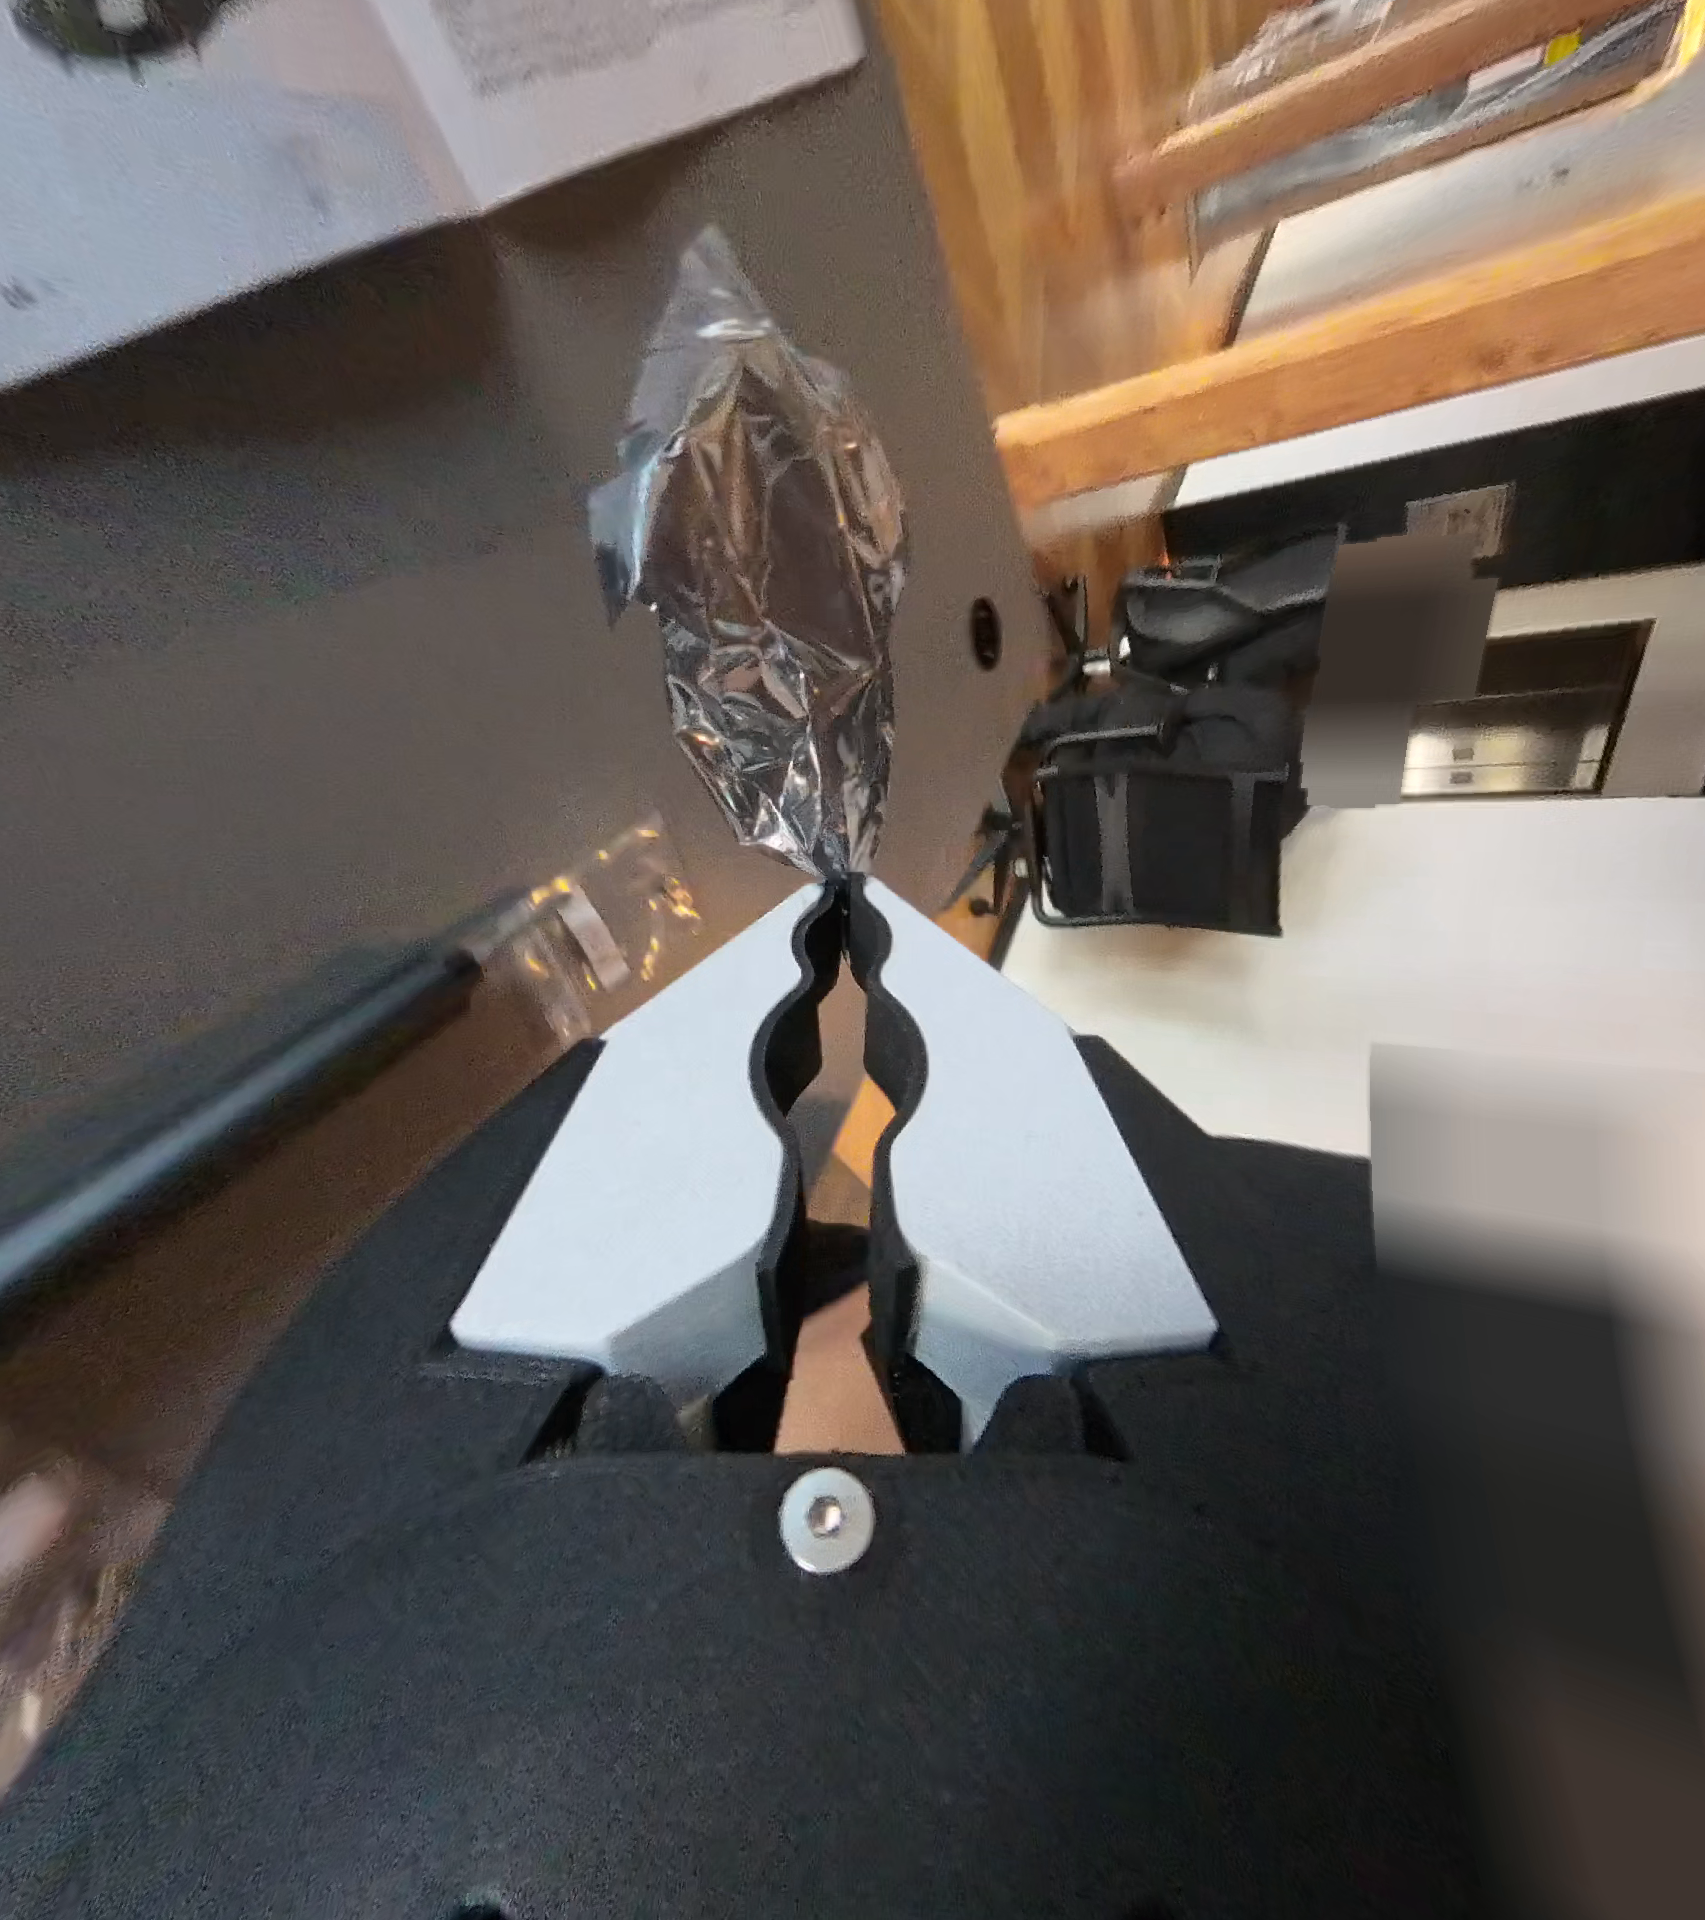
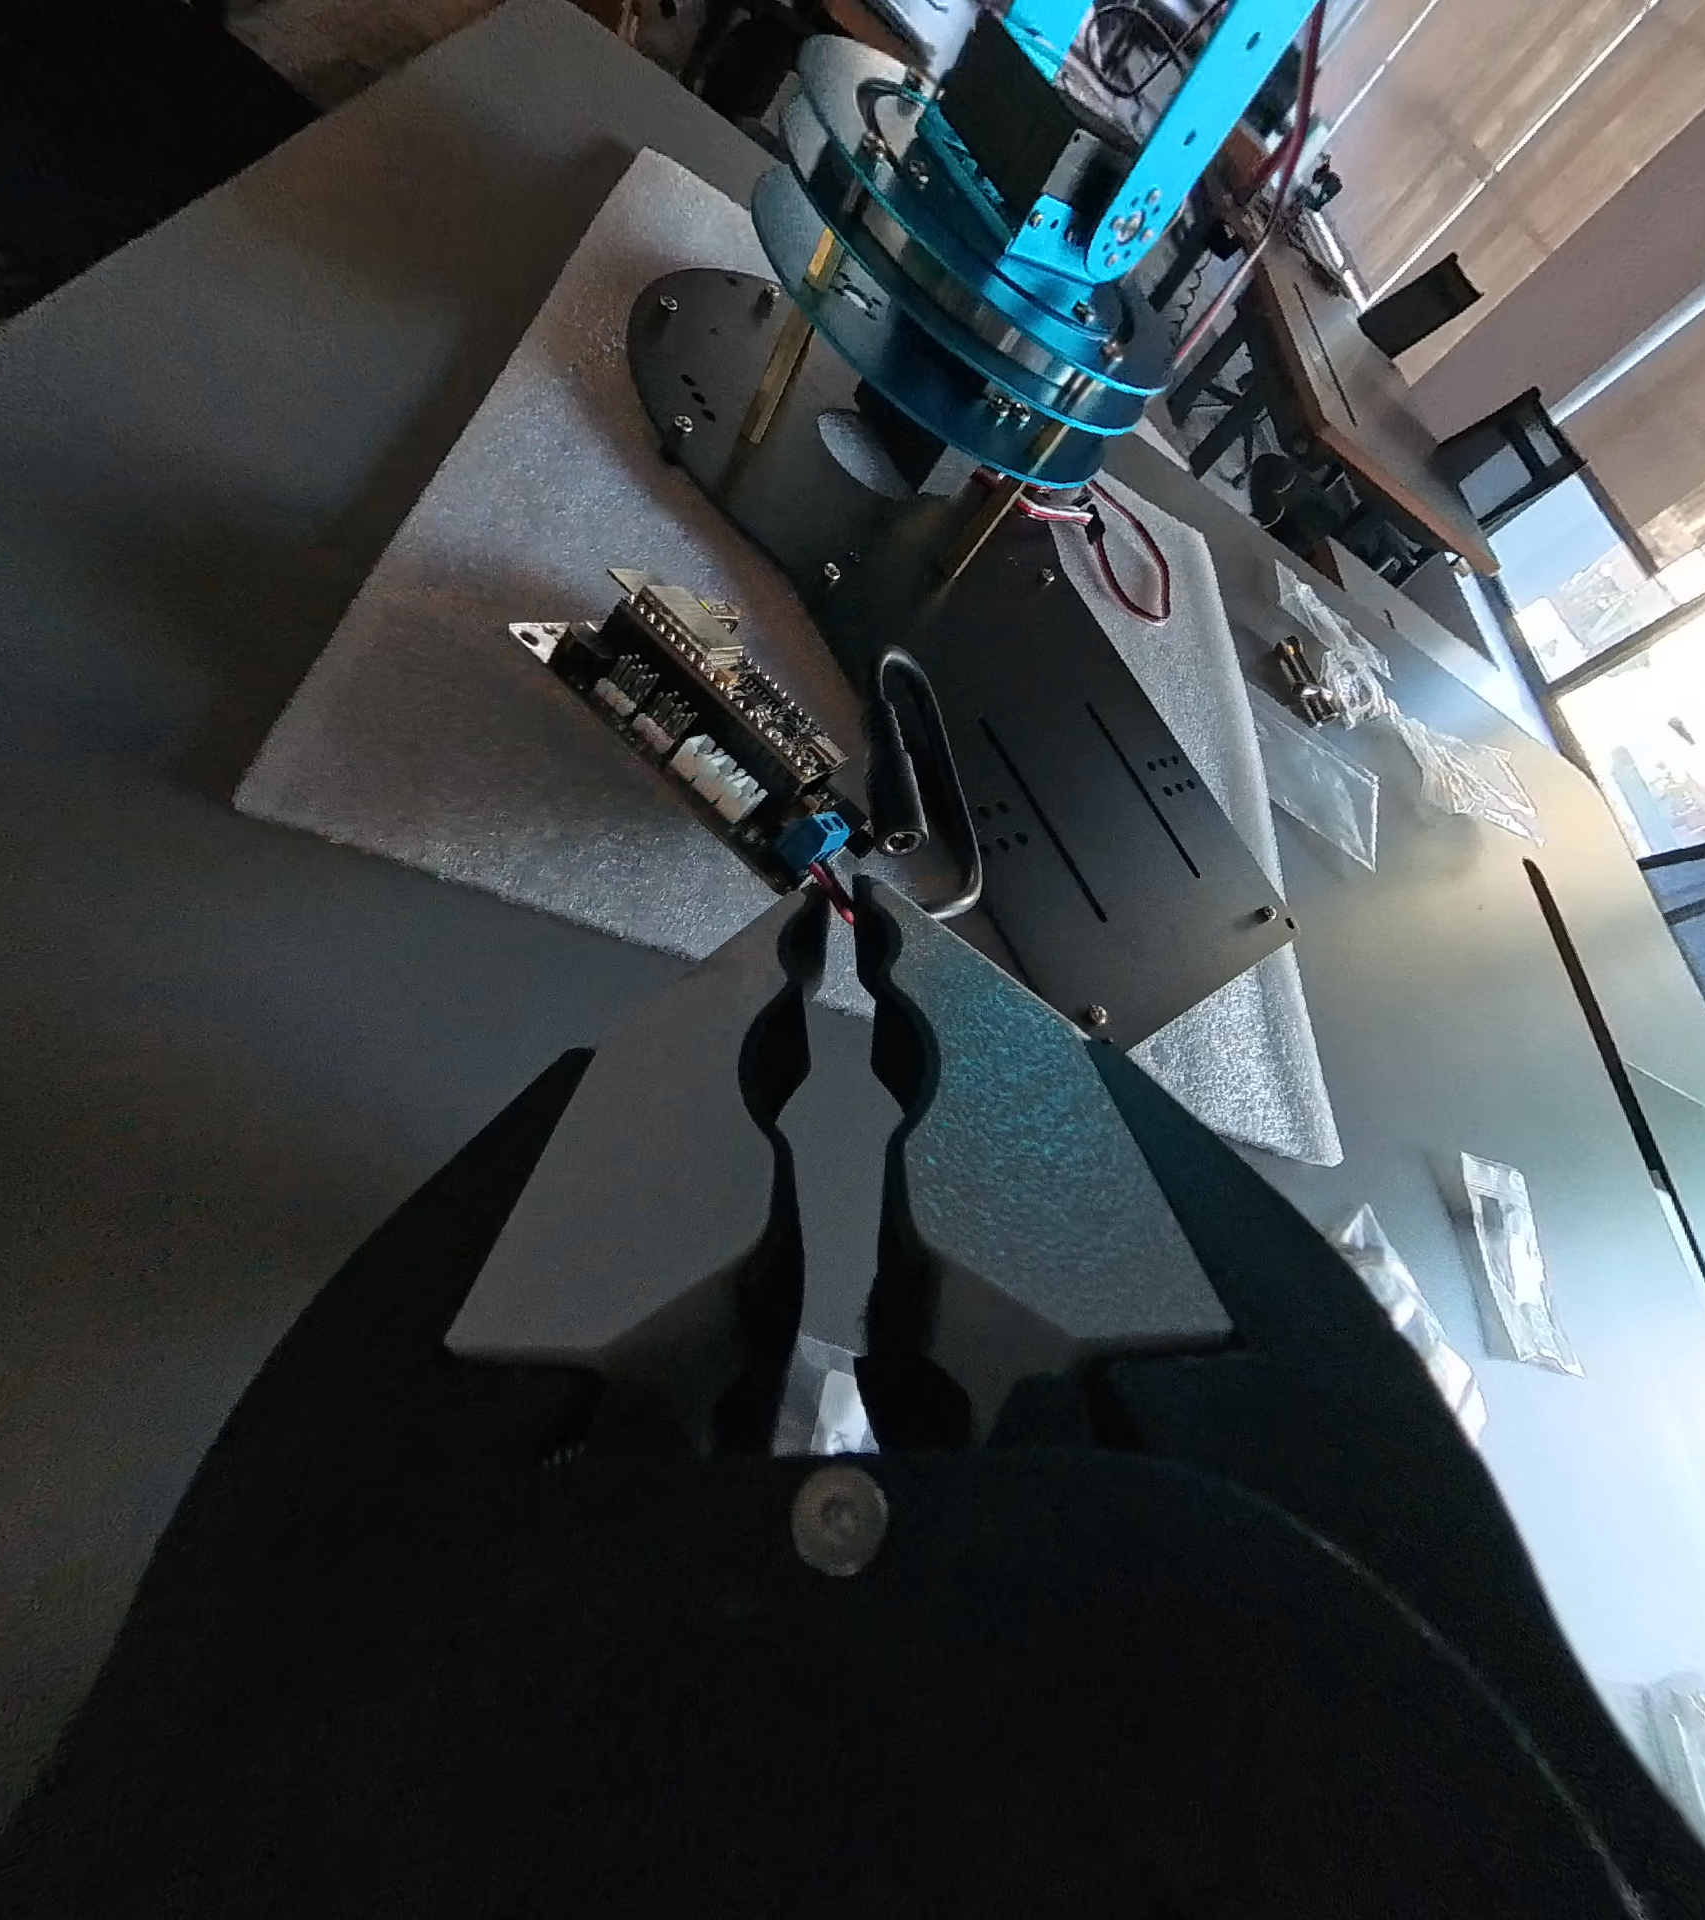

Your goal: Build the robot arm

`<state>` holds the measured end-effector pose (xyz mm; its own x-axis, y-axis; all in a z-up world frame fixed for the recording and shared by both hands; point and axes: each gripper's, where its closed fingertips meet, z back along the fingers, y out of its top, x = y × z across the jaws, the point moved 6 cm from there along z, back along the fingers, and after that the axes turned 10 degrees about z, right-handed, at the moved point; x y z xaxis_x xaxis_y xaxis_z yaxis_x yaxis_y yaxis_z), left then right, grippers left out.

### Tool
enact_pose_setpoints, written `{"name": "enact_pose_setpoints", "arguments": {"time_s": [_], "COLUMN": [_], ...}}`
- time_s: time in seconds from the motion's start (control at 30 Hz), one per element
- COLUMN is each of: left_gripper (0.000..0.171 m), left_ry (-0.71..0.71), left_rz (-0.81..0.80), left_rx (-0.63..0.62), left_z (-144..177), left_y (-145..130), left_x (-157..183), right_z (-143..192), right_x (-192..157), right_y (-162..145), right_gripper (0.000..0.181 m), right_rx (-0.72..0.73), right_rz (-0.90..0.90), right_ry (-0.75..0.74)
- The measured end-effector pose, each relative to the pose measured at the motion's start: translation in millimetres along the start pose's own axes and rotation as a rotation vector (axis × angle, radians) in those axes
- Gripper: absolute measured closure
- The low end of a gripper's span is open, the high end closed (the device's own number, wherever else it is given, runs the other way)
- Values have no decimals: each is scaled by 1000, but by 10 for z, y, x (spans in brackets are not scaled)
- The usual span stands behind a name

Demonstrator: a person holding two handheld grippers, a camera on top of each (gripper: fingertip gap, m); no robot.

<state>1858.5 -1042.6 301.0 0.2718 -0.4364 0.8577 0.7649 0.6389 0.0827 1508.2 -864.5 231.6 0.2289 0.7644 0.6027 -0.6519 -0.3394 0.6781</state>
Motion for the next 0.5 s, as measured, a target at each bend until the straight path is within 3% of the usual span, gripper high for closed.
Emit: {"name": "enact_pose_setpoints", "arguments": {"time_s": [0.13,0.2,0.23,0.37,0.43,0.5], "left_gripper": [167,123,119,122,129,131], "left_ry": [45,111,110,145,130,179], "left_rz": [19,15,13,-100,-197,-278], "left_rx": [-68,-43,-18,113,184,300], "left_z": [-388,-331,-247,385,817,1305], "left_y": [120,181,208,123,-211,-742], "left_x": [-337,-408,-372,34,325,420], "right_z": [0,7,11,15,16,18], "right_x": [-2,-13,-17,-13,0,9], "right_y": [0,5,6,12,14,23], "right_gripper": [177,177,177,178,177,177], "right_rx": [2,7,9,20,26,37], "right_rz": [4,12,16,6,-8,-15], "right_ry": [3,5,6,14,17,13]}}
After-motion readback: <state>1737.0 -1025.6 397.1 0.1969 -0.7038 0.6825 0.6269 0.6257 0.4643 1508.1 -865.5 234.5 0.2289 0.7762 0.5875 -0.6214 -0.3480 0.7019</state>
